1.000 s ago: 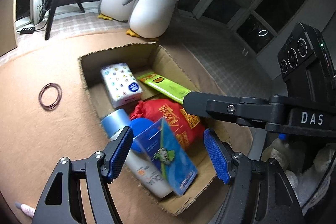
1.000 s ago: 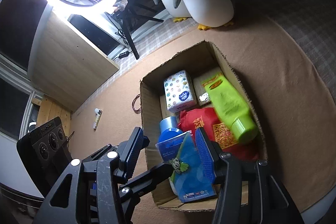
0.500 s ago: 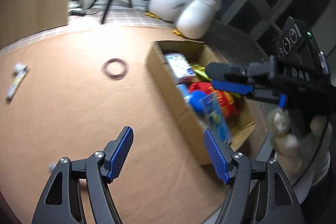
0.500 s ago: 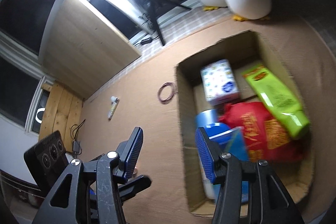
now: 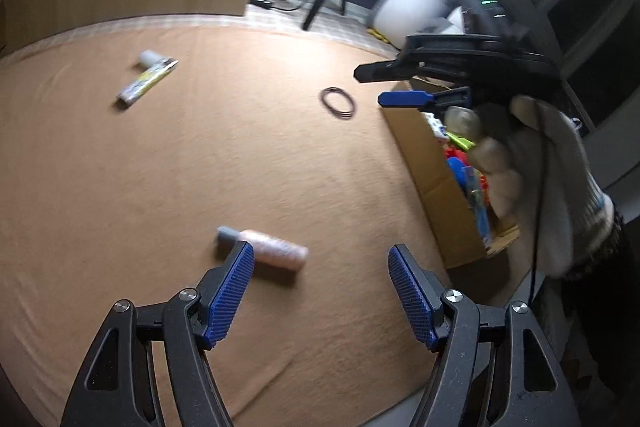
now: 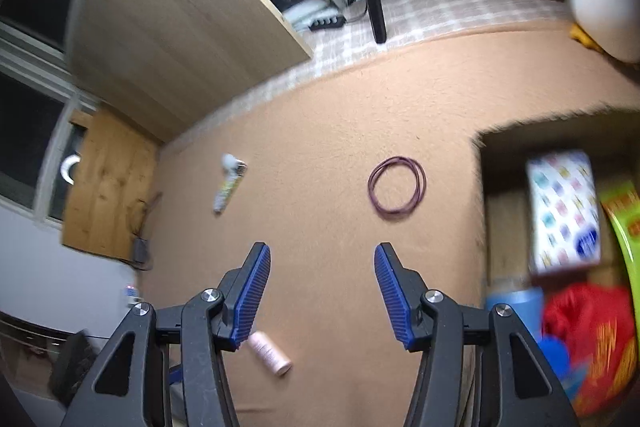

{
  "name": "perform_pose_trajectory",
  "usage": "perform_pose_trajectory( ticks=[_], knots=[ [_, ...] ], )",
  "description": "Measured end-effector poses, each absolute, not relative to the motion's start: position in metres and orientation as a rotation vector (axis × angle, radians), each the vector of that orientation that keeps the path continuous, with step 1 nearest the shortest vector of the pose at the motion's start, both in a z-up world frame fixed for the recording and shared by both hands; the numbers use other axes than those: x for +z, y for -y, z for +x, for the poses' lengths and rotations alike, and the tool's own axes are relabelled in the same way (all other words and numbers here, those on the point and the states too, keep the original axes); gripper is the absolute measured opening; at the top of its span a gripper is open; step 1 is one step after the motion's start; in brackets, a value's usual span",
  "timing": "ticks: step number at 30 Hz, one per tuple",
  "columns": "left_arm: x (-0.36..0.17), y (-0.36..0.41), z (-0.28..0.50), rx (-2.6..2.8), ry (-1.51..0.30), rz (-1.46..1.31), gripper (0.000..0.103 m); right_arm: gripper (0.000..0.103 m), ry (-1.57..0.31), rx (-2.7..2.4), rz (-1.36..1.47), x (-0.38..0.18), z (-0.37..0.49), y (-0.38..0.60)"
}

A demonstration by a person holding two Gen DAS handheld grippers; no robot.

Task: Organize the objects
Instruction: 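Move the left tool to the small white lotion bottle and close on it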

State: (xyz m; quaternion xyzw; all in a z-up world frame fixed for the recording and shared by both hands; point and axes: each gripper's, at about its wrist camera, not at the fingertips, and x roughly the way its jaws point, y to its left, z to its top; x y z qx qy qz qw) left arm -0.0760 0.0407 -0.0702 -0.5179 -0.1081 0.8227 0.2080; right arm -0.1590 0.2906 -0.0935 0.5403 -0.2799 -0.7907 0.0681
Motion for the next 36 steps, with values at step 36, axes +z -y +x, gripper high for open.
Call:
perform_pose_trajectory(
  ticks=[36],
  knots=[
    [-0.115, -0.028, -0.076, 2.208, 0.320, -1.559, 0.073, 0.067, 0.693, -2.201, 1.905, -0.144, -0.134, -0.240]
  ],
)
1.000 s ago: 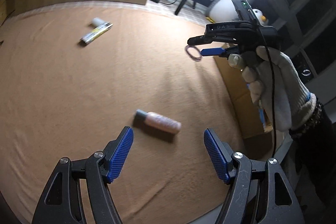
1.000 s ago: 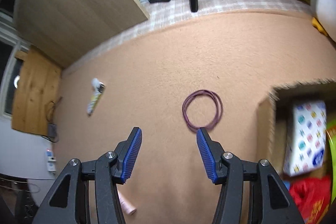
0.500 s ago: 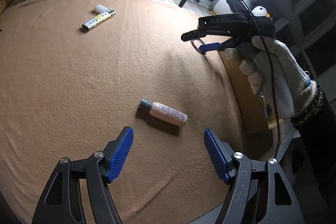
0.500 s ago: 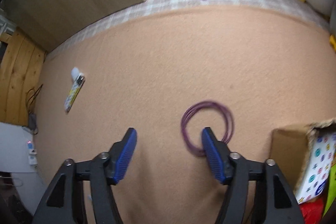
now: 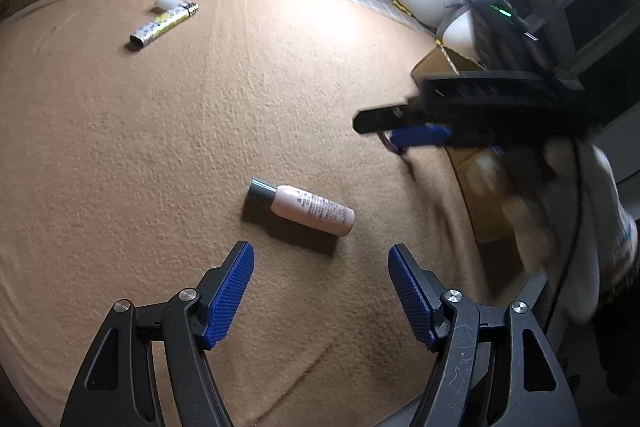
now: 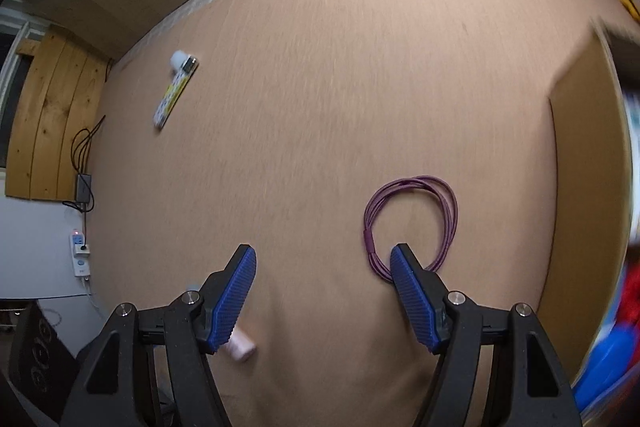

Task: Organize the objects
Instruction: 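Move the left tool to the small white lotion bottle and close on it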

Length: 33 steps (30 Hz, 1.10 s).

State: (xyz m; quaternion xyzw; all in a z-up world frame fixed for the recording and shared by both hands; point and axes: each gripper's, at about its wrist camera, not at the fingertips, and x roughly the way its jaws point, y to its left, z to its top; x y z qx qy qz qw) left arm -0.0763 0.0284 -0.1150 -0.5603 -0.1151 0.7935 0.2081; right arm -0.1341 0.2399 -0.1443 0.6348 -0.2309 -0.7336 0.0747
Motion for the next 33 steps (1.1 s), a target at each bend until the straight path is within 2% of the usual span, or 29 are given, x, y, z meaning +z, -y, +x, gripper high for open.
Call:
perform_pose_trajectory(
  ticks=[4, 8, 11, 16, 21, 26, 28, 33],
  knots=[
    [-0.126, -0.032, -0.082, 2.187, 0.310, -1.586, 0.072, 0.065, 0.770, -2.242, 1.838, -0.144, -0.102, -0.231],
    [-0.135, -0.033, -0.093, 2.162, 0.350, -1.607, 0.072, 0.052, 0.891, -2.236, 1.804, -0.149, -0.083, -0.232],
    [-0.134, -0.036, -0.102, 2.163, 0.360, -1.598, 0.072, 0.050, 0.950, -2.280, 1.761, -0.148, -0.070, -0.238],
    [-0.136, -0.051, -0.122, 2.191, 0.286, -1.583, 0.072, 0.050, 0.916, -2.331, 1.735, -0.142, -0.061, -0.239],
    [-0.139, -0.070, -0.132, 2.214, 0.168, -1.572, 0.072, 0.050, 0.805, -2.391, 1.735, -0.137, -0.059, -0.231],
    [-0.136, -0.087, -0.126, 2.245, 0.000, -1.549, 0.053, 0.050, 0.680, -2.436, 1.739, -0.134, -0.059, -0.221],
    [-0.136, -0.085, -0.125, 2.249, -0.018, -1.545, 0.050, 0.050, 0.635, -2.441, 1.743, -0.133, -0.059, -0.218],
    [-0.136, -0.078, -0.124, 2.259, -0.067, -1.545, 0.032, 0.050, 0.549, -2.469, 1.745, -0.130, -0.051, -0.227]
  ],
)
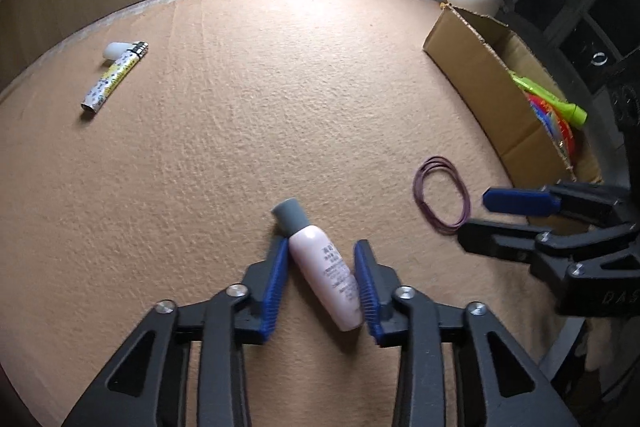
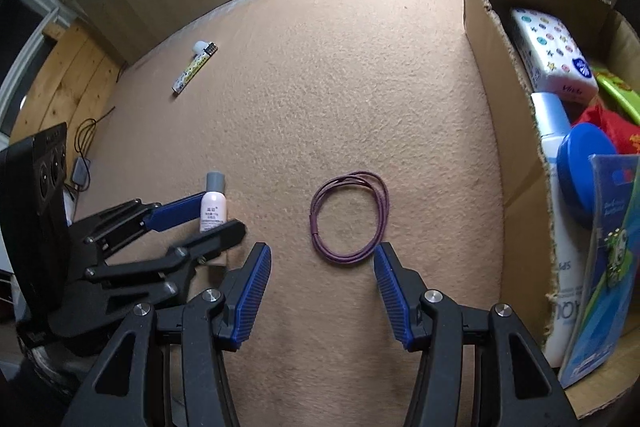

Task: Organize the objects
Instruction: 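Move the left tool to the small white lotion bottle and close on it, then close the right tool on the purple rubber band while the left tool holds the bottle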

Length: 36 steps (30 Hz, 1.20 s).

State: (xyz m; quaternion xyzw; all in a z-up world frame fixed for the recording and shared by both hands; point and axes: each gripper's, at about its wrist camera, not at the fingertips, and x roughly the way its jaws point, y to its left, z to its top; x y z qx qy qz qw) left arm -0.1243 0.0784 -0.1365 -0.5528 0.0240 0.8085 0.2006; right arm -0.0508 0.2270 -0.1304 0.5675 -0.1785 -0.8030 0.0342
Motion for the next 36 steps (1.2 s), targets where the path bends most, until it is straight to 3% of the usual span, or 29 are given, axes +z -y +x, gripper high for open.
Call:
perform_pose_trajectory(
  ticks=[5, 8, 16, 22, 24, 26, 36],
  knots=[
    [-0.138, -0.072, -0.122, 2.263, -0.086, -1.542, 0.022, 0.050, 0.335, -2.485, 1.732, -0.122, -0.050, -0.218],
    [-0.138, -0.068, -0.121, 2.254, -0.084, -1.540, 0.022, 0.050, 0.193, -2.458, 1.730, -0.122, -0.053, -0.205],
    [-0.138, -0.066, -0.120, 2.248, -0.067, -1.541, 0.022, 0.034, -0.003, -2.383, 1.801, -0.139, -0.065, -0.192],
    [-0.137, -0.059, -0.119, 2.240, -0.005, -1.549, 0.022, 0.017, -0.113, -2.361, 1.829, -0.139, -0.067, -0.195],
    [-0.137, -0.058, -0.119, 2.242, 0.004, -1.549, 0.022, 0.006, -0.112, -2.364, 1.835, -0.139, -0.067, -0.198],
    [-0.137, -0.056, -0.118, 2.241, 0.033, -1.553, 0.022, 0.002, -0.079, -2.364, 1.837, -0.139, -0.067, -0.202],
    [-0.126, -0.052, -0.112, 2.229, 0.124, -1.535, 0.022, 0.002, 0.198, -2.400, 1.761, -0.121, -0.060, -0.227]
  ],
)
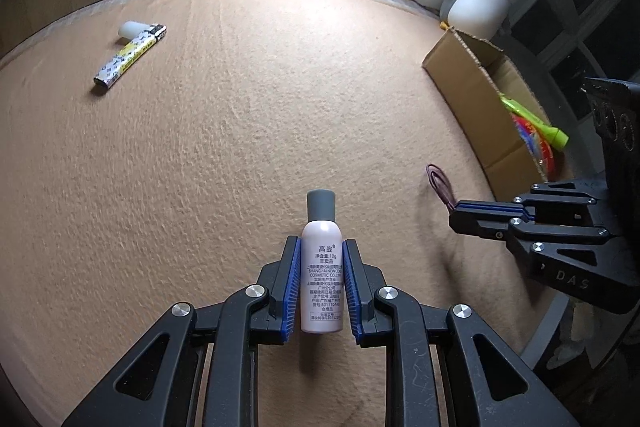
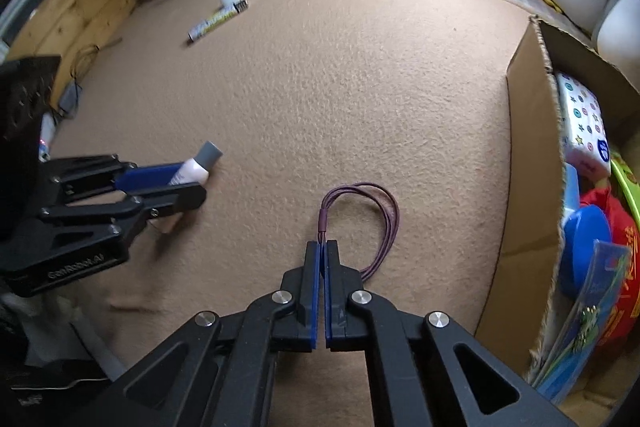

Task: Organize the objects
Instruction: 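Close the right tool on the purple rubber band while the left tool holds the bottle, then carry the bottle and rubber band into the box and open both tools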

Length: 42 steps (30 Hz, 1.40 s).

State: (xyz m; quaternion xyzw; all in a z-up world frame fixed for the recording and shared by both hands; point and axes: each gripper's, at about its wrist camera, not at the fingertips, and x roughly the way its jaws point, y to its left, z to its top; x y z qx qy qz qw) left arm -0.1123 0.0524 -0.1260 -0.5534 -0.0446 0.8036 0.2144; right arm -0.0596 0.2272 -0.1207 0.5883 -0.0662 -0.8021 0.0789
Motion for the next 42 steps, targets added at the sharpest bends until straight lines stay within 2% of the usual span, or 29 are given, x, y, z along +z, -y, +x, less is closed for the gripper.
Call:
perform_pose_trajectory(
  ticks=[11, 21, 32, 42],
  knots=[
    [-0.098, -0.061, -0.114, 2.233, 0.152, -1.465, 0.022, 0.002, 0.341, -2.479, 1.623, -0.082, -0.062, -0.234],
    [-0.067, -0.082, -0.121, 2.228, 0.149, -1.377, 0.022, 0.002, 0.367, -2.554, 1.536, -0.054, -0.057, -0.247],
    [-0.031, -0.167, -0.144, 2.175, 0.086, -1.238, 0.022, 0.002, 0.366, -2.711, 1.480, -0.022, -0.037, -0.298],
    [-0.031, -0.247, -0.160, 2.105, 0.029, -1.216, 0.022, 0.002, 0.424, -2.795, 1.508, -0.020, -0.009, -0.351]
  ],
)
